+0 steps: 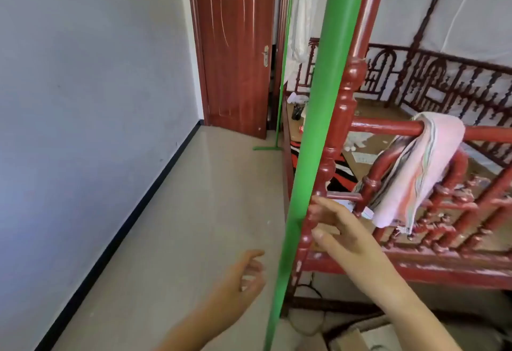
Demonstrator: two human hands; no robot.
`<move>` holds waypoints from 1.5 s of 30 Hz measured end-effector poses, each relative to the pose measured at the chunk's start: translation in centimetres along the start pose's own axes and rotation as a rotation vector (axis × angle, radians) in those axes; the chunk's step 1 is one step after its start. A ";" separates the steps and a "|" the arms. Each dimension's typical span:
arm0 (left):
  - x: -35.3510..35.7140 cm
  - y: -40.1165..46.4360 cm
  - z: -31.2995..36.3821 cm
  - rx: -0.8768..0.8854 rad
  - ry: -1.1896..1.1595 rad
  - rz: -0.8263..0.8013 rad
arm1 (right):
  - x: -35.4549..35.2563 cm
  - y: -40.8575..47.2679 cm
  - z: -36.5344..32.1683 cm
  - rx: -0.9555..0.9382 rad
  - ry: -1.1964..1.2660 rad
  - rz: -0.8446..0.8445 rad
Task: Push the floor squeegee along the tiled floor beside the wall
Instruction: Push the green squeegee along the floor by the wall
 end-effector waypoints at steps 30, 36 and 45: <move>-4.8 -3.1 -3.0 -0.276 0.289 0.286 | 14.2 4.8 -4.5 -0.256 0.051 -0.356; -12.0 -7.9 -5.3 -0.344 0.310 0.481 | 23.0 5.6 -7.9 -0.312 0.074 -0.474; -24.1 -17.2 -9.8 -0.427 0.252 0.702 | 38.4 3.9 -14.6 -0.411 0.105 -0.624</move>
Point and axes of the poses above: each hand's wrist, its own y-axis towards the middle knuckle, its own x-axis out of the palm, z = x × y, the point moved 2 cm from there along y, towards the middle knuckle, and after that the axes turned 4 degrees about -y, right-handed, at the moved point
